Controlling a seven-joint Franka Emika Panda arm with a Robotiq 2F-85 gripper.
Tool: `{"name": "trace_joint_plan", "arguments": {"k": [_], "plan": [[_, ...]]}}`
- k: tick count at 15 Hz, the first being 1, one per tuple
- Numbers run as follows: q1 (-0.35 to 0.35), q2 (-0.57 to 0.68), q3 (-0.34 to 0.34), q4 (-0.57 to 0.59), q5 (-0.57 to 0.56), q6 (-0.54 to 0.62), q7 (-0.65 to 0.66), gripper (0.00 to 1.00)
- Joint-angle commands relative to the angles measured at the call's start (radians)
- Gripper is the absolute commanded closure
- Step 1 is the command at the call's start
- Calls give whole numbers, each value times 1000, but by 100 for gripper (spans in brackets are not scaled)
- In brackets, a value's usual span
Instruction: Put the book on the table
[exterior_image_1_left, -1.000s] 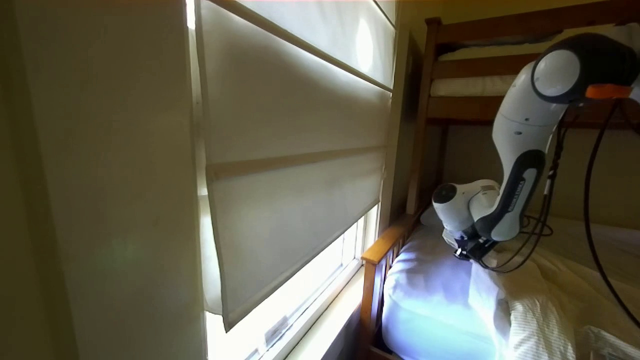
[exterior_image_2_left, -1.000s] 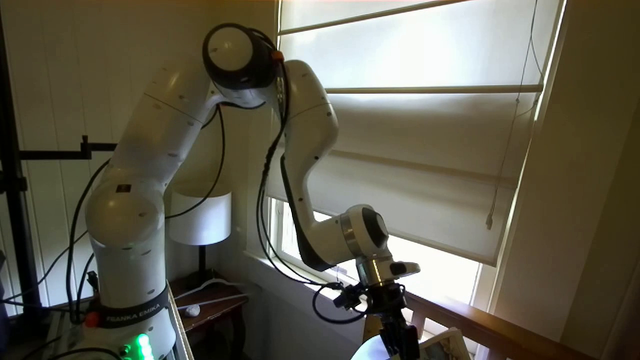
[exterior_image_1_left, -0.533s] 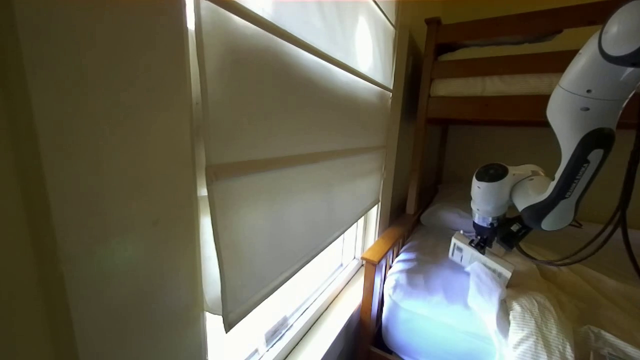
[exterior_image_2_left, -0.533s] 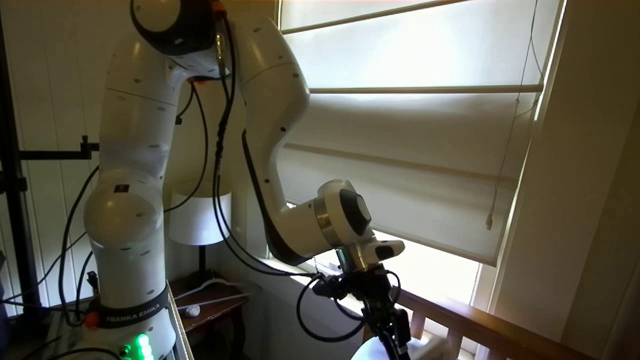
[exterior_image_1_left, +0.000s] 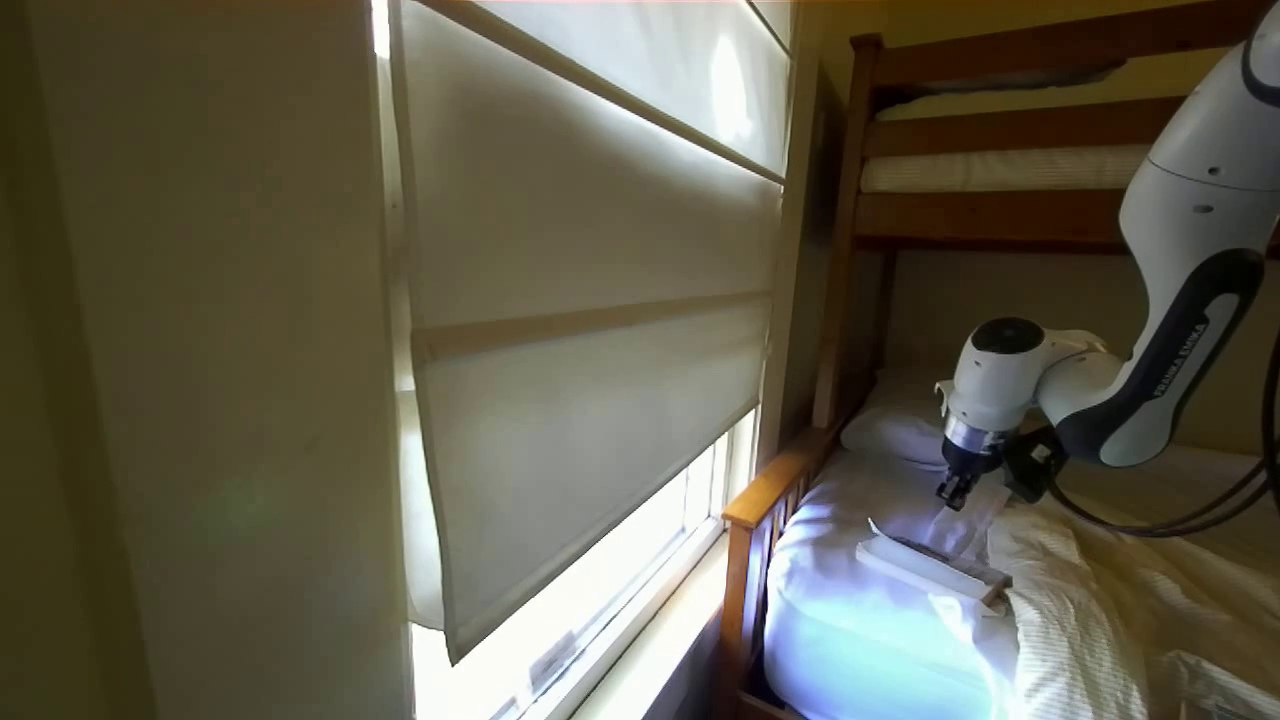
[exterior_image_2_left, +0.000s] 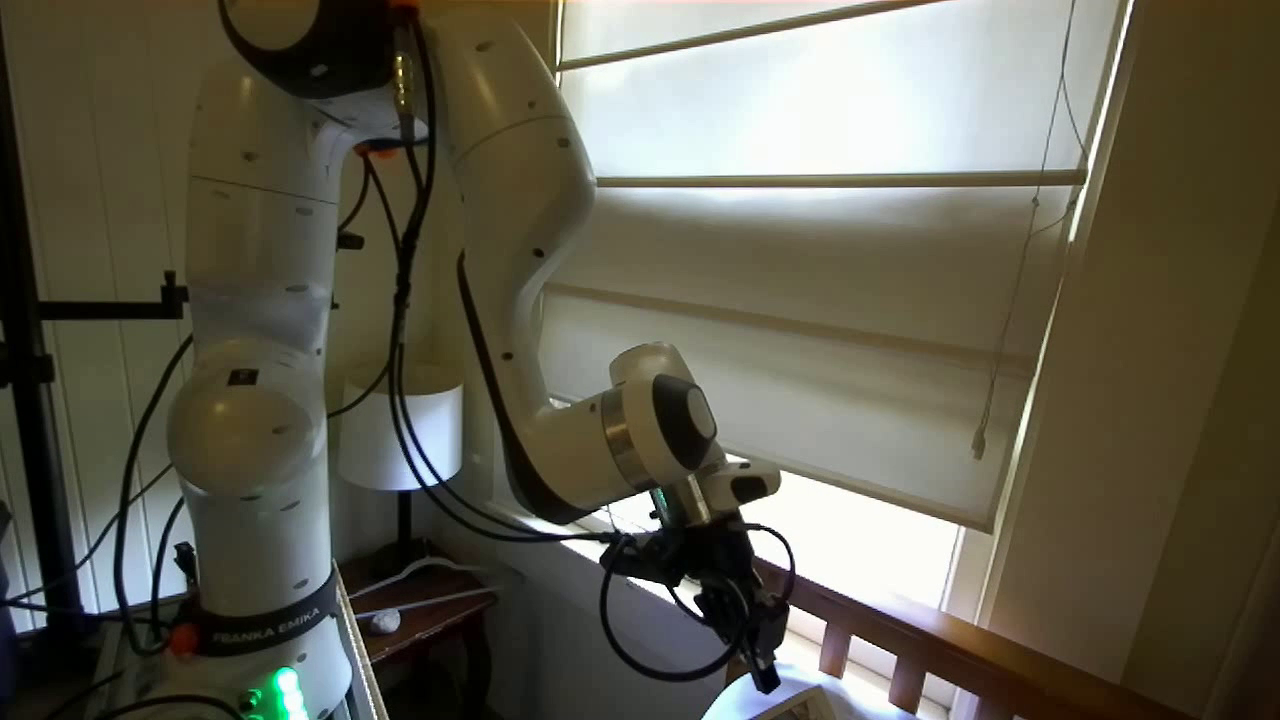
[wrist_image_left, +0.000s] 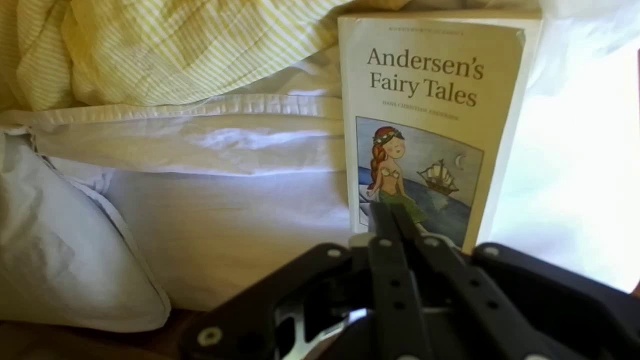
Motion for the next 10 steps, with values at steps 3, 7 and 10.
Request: {"name": "trace_joint_plan", "arguments": {"k": [3, 7, 10], "plan": [[15, 63, 26, 14, 39, -18, -161, 50], [59, 181, 91, 78, 98, -110, -126, 22], [107, 277, 146, 159, 162, -249, -37, 2]]}}
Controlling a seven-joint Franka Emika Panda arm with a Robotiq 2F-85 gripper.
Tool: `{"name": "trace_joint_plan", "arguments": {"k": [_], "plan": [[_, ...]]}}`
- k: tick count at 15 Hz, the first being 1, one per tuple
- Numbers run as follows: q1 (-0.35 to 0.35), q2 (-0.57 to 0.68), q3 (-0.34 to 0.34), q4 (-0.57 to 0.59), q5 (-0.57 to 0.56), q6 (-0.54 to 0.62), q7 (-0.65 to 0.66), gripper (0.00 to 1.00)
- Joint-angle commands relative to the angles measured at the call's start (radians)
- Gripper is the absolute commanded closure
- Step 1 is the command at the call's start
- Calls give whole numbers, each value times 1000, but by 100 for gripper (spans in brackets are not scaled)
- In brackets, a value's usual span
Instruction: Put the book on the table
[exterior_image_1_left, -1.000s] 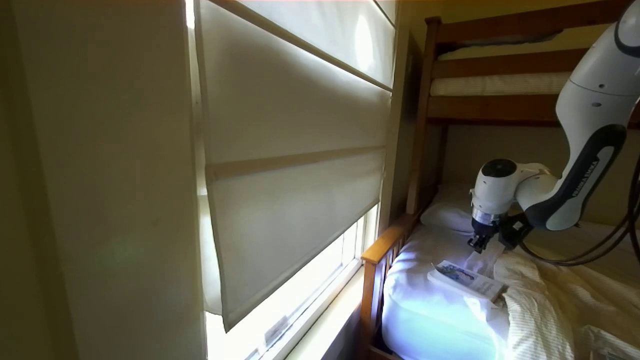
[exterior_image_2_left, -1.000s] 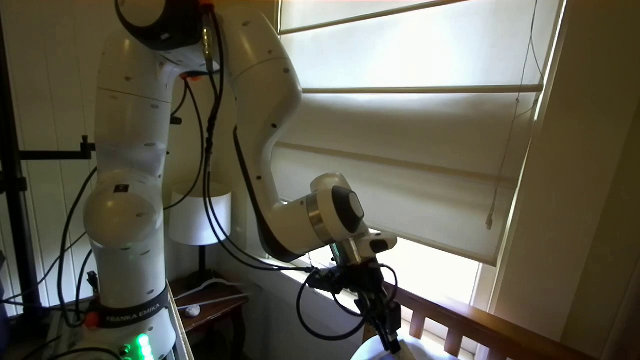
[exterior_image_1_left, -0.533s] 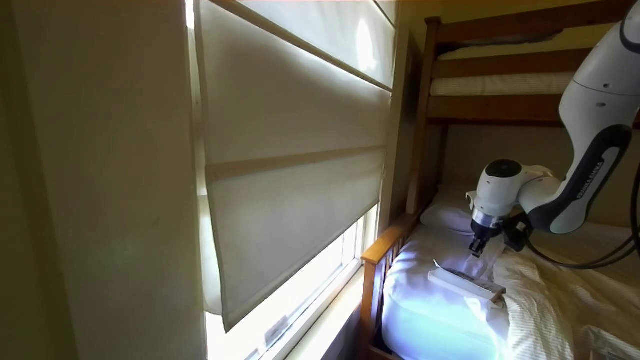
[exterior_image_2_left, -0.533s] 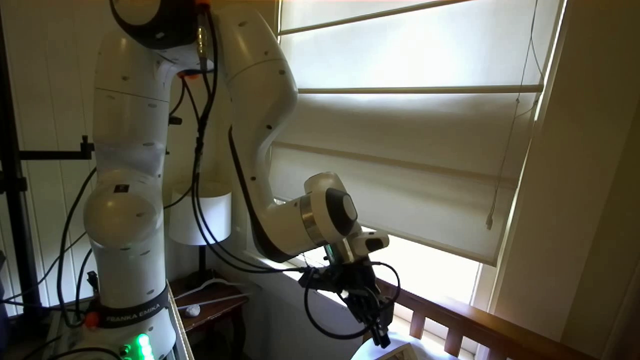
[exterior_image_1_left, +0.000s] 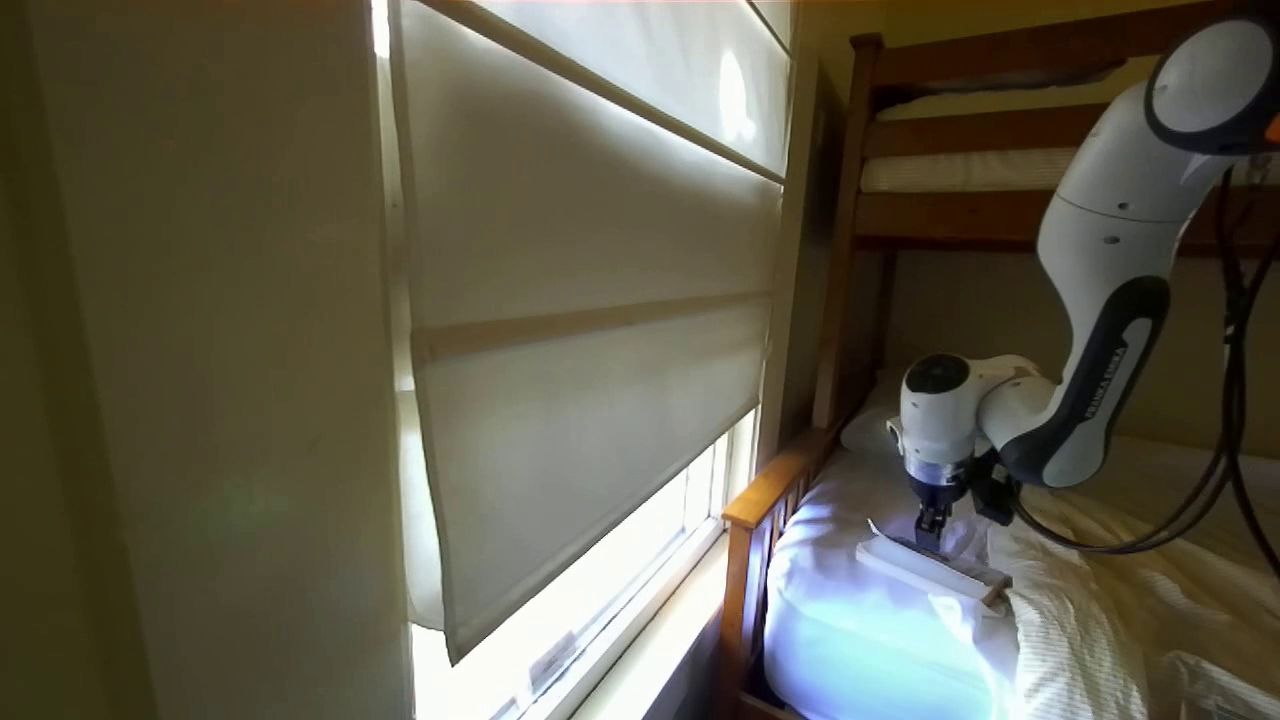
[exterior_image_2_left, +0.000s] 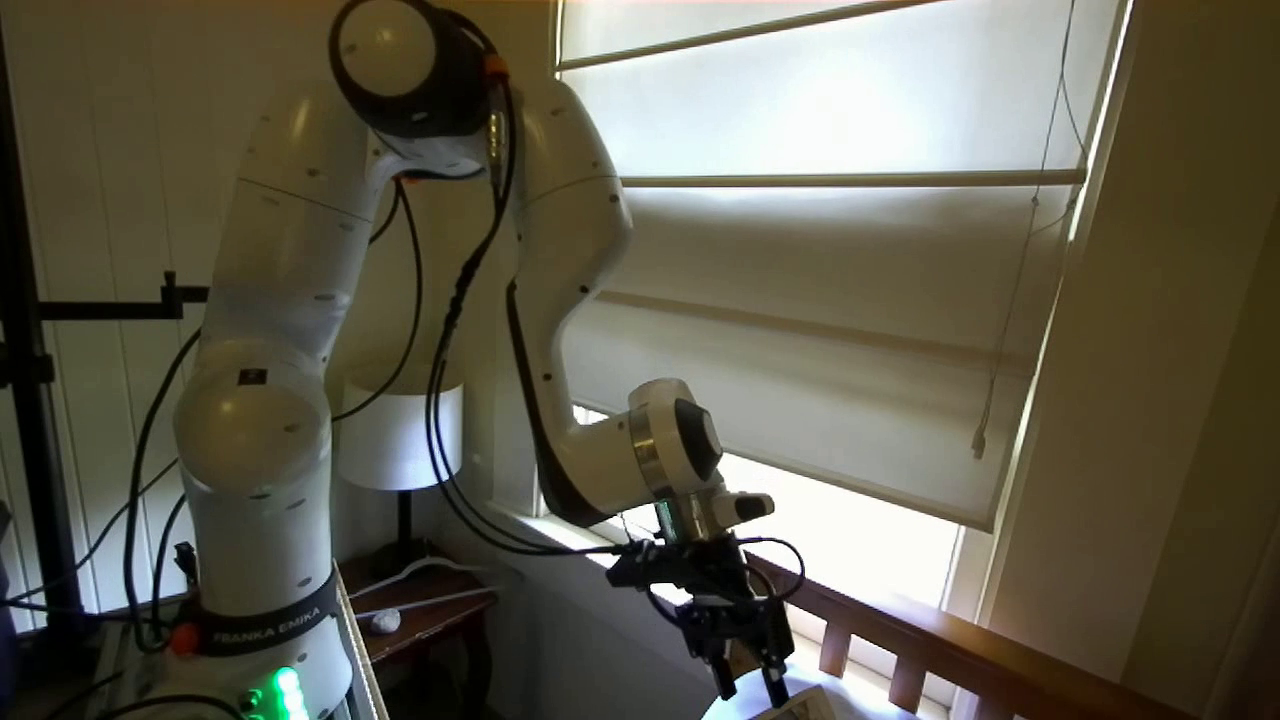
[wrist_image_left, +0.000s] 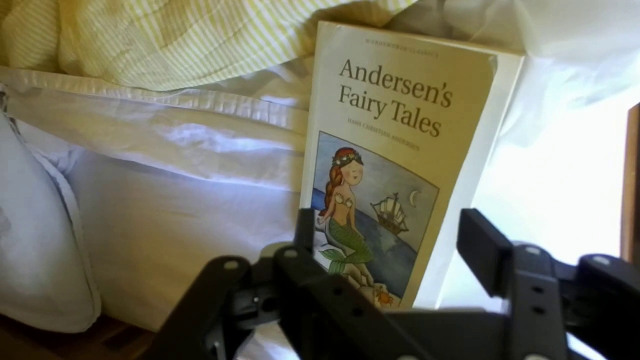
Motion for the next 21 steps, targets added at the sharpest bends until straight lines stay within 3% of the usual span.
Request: {"name": "trace_joint_plan", "arguments": {"k": [1, 3, 4, 6, 13, 21], "plan": [[57, 138, 60, 115, 97, -135, 94, 0], [74, 189, 93, 163, 191, -210, 136, 0], [8, 204, 180, 199, 179, -276, 194, 0], [-9, 265, 221, 266, 207, -360, 238, 0], [-112, 404, 297, 421, 230, -479, 179, 0], [-85, 319, 338, 328, 154, -466, 177, 0]]}}
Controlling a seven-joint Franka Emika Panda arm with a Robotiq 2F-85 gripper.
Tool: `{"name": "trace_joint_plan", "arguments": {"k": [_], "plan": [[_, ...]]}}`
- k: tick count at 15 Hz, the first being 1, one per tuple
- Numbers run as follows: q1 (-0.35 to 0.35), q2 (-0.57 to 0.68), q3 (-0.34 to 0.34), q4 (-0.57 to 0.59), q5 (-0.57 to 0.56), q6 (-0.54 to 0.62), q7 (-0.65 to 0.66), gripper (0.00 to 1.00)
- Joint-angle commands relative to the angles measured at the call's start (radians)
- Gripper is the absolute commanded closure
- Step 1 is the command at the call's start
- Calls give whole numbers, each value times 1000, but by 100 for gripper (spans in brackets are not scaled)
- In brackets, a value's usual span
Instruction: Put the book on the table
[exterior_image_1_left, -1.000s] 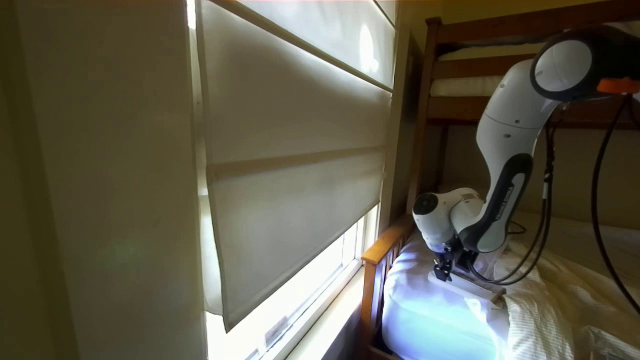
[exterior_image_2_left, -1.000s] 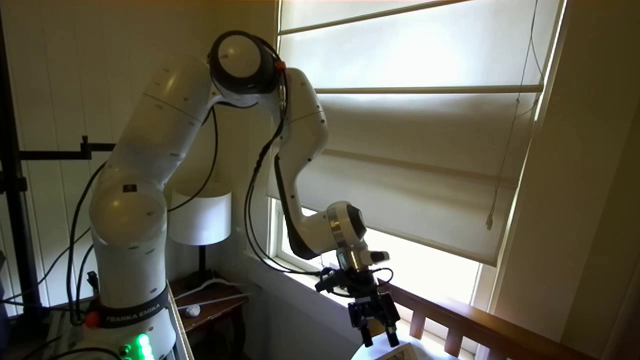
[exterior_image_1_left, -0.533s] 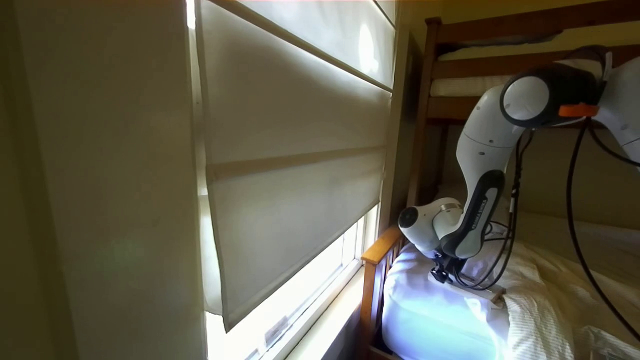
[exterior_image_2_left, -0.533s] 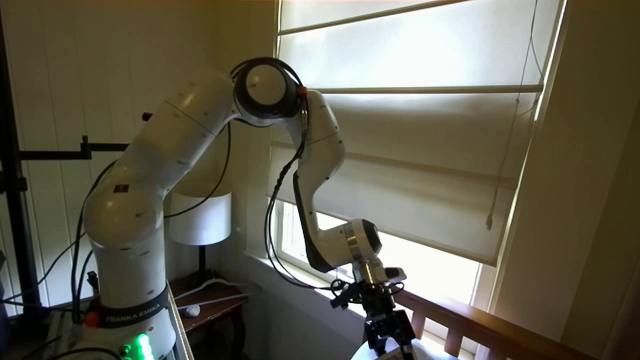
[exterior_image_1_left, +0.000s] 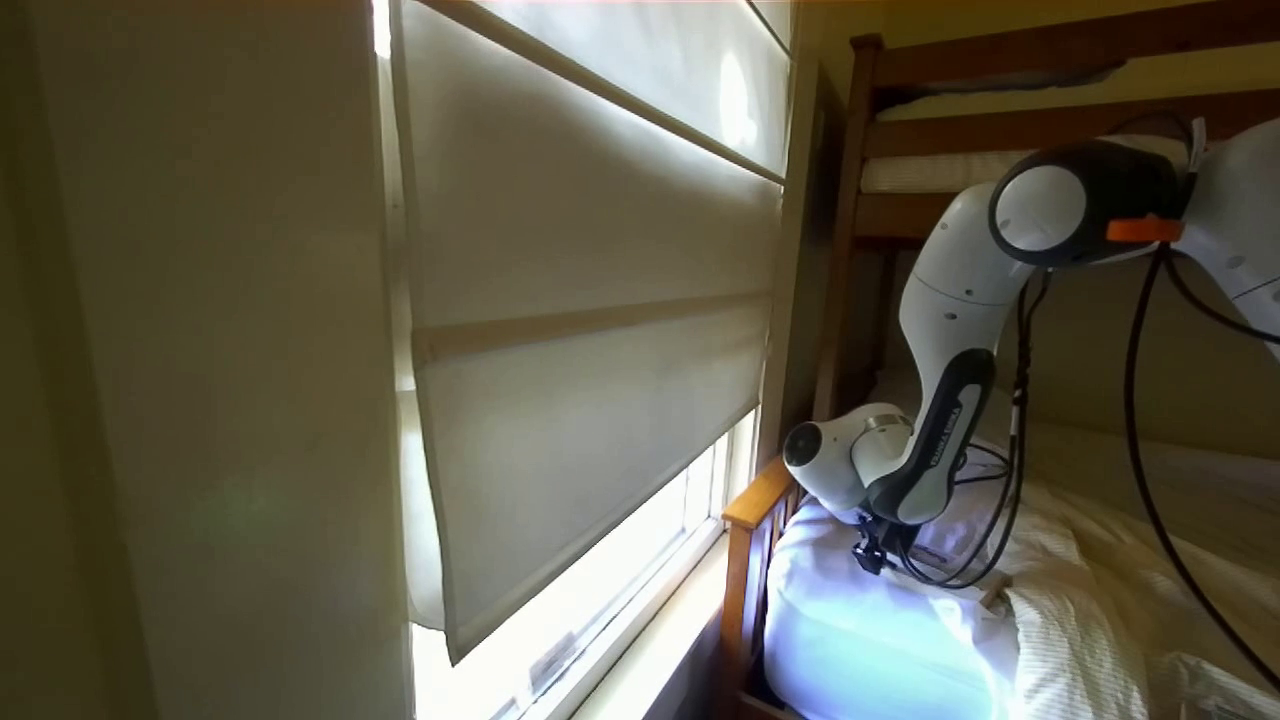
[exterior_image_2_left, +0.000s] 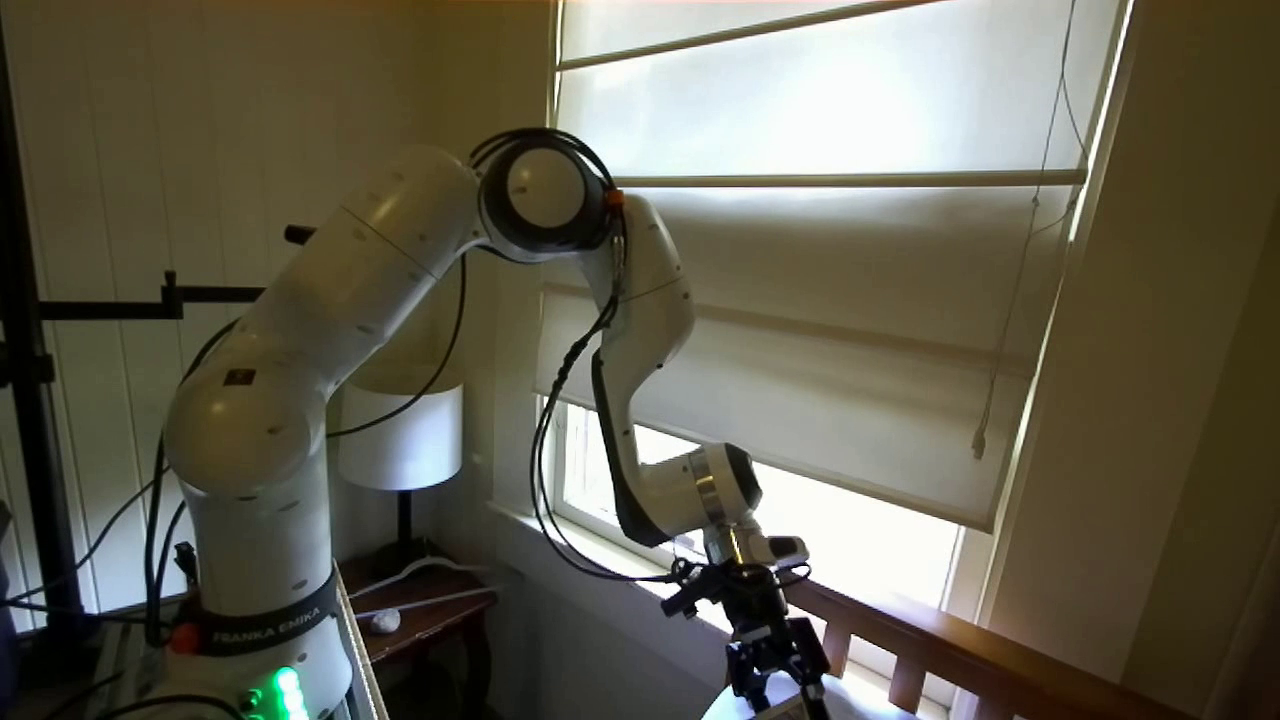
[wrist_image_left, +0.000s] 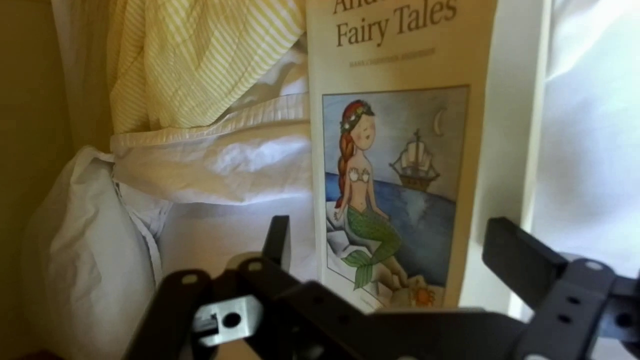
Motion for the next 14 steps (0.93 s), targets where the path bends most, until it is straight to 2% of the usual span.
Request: {"name": "trace_joint_plan", "arguments": {"k": [1, 6, 9, 14], "plan": [[5, -68, 32, -66, -40, 29, -16, 0], [-39, -66, 56, -68, -59, 224, -153, 0], [-45, -34, 38, -36, -30, 212, -195, 0], [-43, -6, 28, -11, 54, 64, -229, 0]]}}
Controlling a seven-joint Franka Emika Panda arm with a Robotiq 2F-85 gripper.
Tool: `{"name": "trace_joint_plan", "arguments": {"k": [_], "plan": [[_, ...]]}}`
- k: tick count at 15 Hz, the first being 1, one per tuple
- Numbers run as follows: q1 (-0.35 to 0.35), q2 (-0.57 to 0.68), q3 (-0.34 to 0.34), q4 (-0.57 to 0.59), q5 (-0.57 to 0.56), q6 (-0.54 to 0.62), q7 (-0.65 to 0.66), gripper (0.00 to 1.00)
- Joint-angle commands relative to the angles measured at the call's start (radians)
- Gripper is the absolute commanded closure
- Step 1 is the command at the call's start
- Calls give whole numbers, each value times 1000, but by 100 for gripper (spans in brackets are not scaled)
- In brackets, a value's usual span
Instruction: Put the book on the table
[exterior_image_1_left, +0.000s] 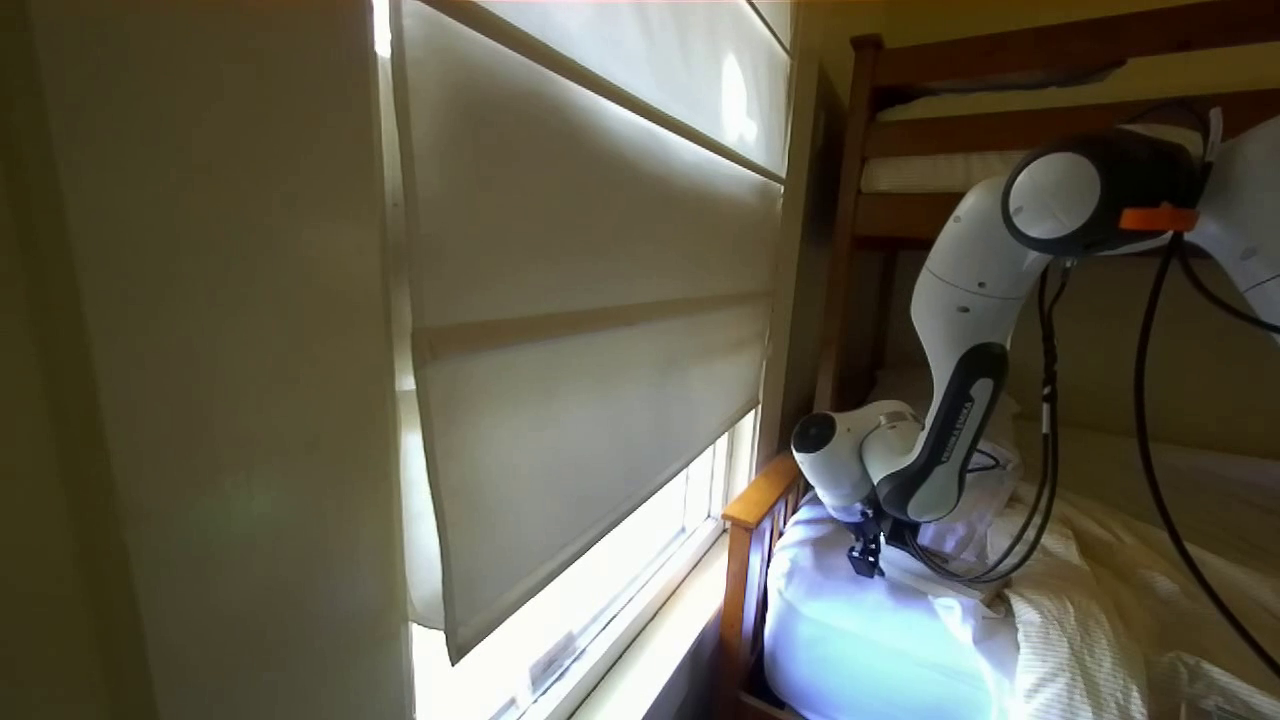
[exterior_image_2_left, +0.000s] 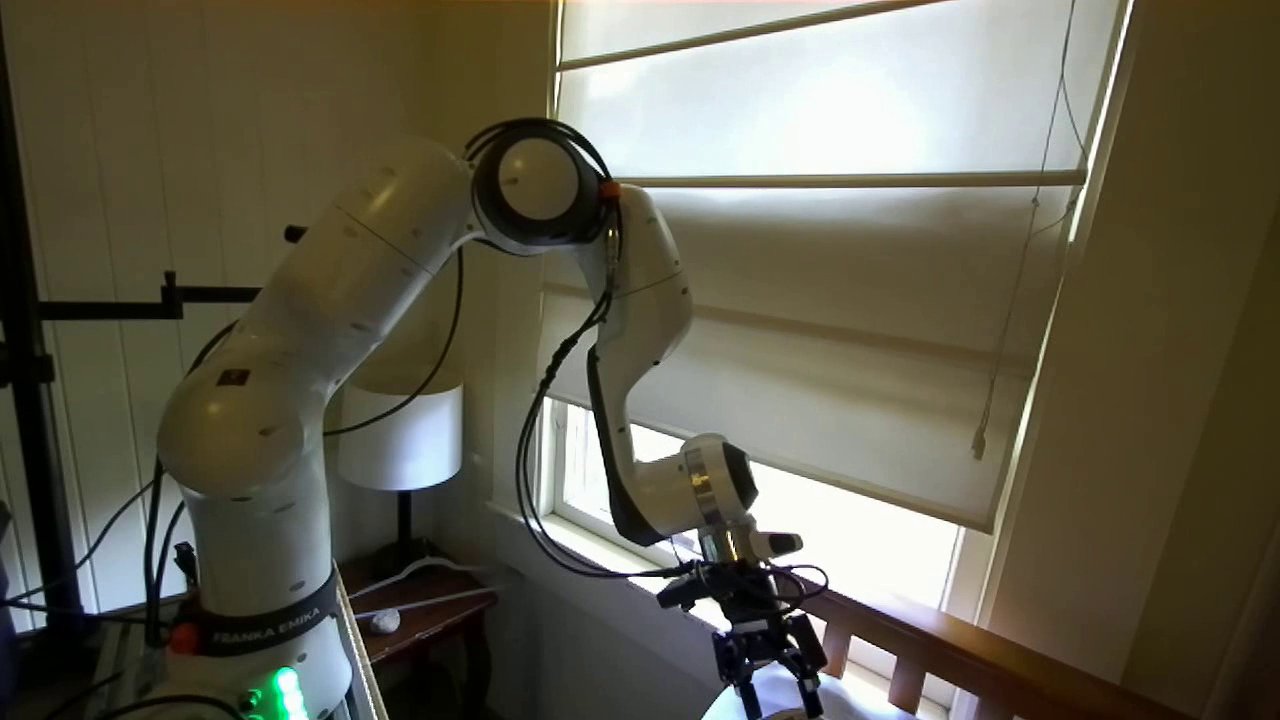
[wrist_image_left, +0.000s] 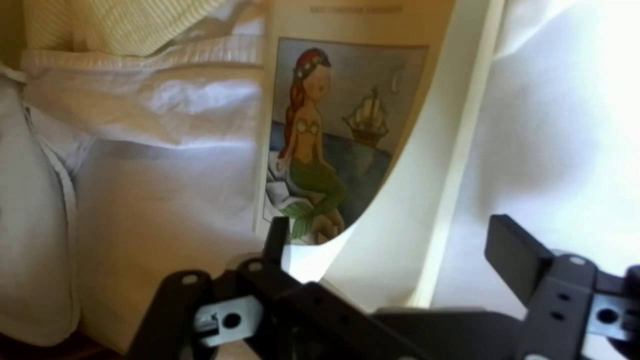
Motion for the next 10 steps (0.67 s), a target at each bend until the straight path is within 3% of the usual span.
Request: {"name": "trace_joint_plan", "arguments": {"k": [1, 10], "plan": [[-4, 33, 2, 32, 76, -100, -57, 0], [24, 75, -6, 80, 72, -183, 5, 0]]}}
